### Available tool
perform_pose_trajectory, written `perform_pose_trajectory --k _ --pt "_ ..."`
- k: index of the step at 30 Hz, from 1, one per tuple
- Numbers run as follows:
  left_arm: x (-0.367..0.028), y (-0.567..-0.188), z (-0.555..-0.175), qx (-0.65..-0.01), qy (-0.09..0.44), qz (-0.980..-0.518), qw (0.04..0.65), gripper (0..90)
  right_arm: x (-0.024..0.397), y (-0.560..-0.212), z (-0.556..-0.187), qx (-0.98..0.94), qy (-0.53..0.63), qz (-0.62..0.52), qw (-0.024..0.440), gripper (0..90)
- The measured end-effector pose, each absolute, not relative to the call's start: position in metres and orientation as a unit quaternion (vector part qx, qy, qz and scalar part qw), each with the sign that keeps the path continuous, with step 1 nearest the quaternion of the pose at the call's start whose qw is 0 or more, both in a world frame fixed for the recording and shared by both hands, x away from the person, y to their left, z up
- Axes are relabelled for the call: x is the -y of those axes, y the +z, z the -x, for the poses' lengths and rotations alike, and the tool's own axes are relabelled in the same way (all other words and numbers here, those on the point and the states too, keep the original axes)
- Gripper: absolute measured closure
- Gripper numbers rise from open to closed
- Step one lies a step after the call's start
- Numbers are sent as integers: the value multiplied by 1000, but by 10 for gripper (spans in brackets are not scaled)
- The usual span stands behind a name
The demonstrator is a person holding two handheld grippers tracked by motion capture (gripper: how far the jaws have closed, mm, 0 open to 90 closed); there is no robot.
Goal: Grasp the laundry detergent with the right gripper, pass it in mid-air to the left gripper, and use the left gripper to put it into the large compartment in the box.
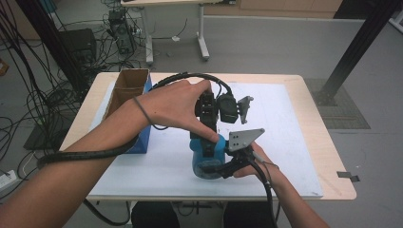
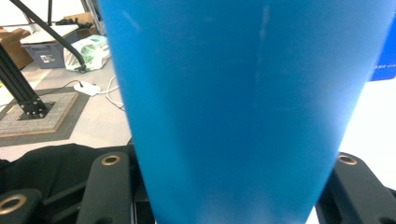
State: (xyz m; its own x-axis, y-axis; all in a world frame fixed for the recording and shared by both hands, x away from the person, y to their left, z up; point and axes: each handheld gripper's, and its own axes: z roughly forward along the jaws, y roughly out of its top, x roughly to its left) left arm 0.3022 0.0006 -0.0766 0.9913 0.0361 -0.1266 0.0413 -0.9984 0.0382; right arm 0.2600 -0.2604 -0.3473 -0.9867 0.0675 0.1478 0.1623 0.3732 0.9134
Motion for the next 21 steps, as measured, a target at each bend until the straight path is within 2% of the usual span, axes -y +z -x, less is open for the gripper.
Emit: perform_pose_trajectory --k 21 --pt "0 -75 -300 -20 -58 -998 21 96 259 -346 -260 827 -556 68 44 431"
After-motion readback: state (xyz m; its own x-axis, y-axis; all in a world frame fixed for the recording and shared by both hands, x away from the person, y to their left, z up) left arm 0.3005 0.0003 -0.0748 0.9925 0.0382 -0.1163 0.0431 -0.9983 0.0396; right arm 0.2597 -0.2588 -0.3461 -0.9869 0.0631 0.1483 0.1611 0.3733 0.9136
